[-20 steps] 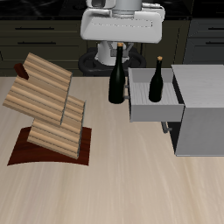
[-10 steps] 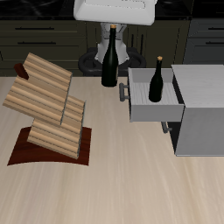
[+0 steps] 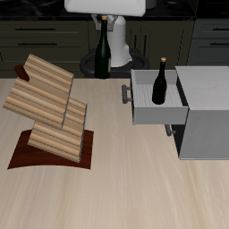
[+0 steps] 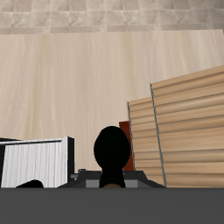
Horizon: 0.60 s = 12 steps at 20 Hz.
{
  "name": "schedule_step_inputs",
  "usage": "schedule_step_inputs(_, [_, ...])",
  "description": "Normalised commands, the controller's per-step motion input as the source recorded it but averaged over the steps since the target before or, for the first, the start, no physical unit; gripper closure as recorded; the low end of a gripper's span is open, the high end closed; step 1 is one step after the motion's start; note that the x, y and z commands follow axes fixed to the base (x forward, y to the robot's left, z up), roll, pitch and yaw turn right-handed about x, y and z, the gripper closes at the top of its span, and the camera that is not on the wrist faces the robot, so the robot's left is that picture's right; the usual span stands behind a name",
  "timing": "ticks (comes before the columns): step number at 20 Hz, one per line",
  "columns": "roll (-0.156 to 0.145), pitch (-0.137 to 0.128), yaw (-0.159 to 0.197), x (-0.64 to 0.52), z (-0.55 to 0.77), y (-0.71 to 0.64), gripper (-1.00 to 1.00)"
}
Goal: Place the wine bottle from the table onto the top layer of the wine rack
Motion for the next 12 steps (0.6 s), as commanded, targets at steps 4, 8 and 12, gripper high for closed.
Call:
schedule_step_inputs(4, [0.084, 0.012, -0.05, -0.26, 0.18, -0.14, 1.0])
schedule_step_inputs(8, [0.088, 0.042, -0.101, -0.2, 0.15, -0.13, 1.0])
schedule_step_inputs(12, [0.102, 0.031, 0.025, -0.15, 0.08, 0.04, 1.0])
